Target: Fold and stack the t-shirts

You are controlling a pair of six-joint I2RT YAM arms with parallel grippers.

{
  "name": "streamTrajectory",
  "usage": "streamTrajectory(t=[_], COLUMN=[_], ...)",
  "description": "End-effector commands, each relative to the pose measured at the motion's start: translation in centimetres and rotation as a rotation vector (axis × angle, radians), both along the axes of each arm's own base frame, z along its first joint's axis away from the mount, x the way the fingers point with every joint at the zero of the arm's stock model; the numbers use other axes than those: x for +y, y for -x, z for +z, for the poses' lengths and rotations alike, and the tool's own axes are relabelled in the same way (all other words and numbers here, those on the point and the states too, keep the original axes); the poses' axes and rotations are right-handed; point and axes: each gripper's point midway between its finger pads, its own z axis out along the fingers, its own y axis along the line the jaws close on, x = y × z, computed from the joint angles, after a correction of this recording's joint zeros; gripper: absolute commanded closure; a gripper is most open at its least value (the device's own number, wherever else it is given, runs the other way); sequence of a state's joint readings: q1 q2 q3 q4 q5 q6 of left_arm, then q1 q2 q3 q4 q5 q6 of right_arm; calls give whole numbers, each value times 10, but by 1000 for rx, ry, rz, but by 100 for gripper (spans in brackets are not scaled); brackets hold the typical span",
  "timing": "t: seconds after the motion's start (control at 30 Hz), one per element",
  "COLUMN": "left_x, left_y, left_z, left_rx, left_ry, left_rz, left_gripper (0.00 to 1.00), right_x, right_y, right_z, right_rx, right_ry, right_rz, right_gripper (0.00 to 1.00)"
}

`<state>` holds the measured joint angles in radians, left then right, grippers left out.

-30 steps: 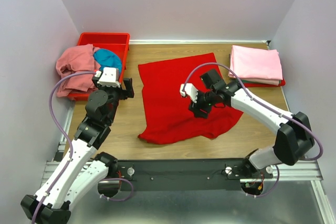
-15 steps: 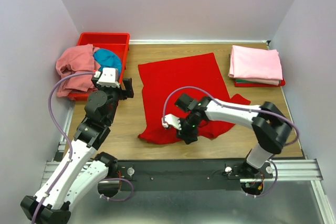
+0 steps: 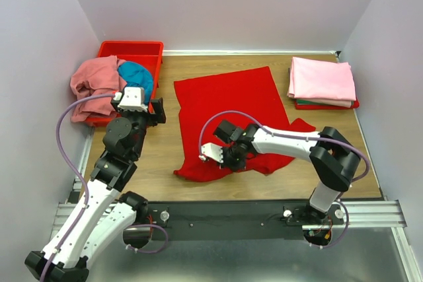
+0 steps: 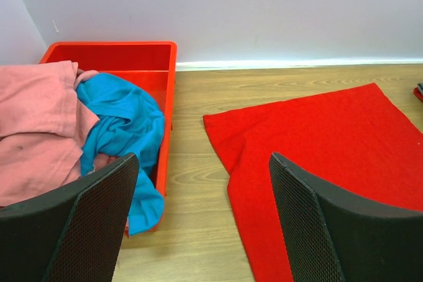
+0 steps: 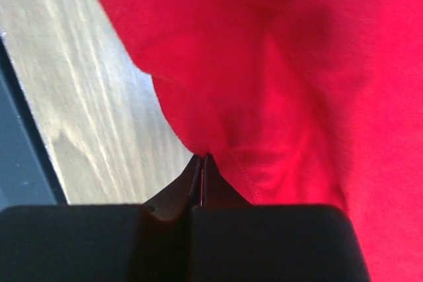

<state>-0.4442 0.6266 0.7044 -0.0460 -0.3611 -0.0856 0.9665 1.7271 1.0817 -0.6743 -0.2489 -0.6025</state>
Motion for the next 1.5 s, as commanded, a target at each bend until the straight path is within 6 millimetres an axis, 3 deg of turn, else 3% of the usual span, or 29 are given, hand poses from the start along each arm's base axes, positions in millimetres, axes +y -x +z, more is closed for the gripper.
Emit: streamTrajectory(t=[0.0, 0.27, 0.5, 0.67, 1.0, 1.13, 1.2, 1.33, 1.47], left_x=[9, 7, 7, 8, 7, 7, 6, -3, -17], left_y=[1, 2, 3, 4, 4, 5, 4, 2, -4], left_z=[5, 6, 6, 7, 8, 8, 7, 4, -2], left_rx=[-27, -32, -35, -38, -43, -43, -40, -30, -5], left_ry=[5, 7, 7, 10, 7, 8, 4, 3, 5], left_rz=[39, 27, 25, 27, 19, 19, 16, -24, -92], left_gripper=[13, 13, 13, 13, 13, 13, 13, 13, 13], right_x=[-4, -22, -25, -22, -28, -34, -36, -56, -84], right_y=[-40, -102, -133, -136, -124, -120, -118, -117, -123], right_z=[27, 64, 58, 53, 58, 65, 71, 87, 100], right_rx=[-121, -219, -210, -196, -176, -182, -184, -192, -187], right_ry=[-31, -96, -84, -78, -101, -116, -132, -184, -244], right_rz=[-95, -241, -316, -337, -344, -356, -363, -411, -502], right_gripper=[100, 100, 99, 91, 74, 60, 48, 36, 34])
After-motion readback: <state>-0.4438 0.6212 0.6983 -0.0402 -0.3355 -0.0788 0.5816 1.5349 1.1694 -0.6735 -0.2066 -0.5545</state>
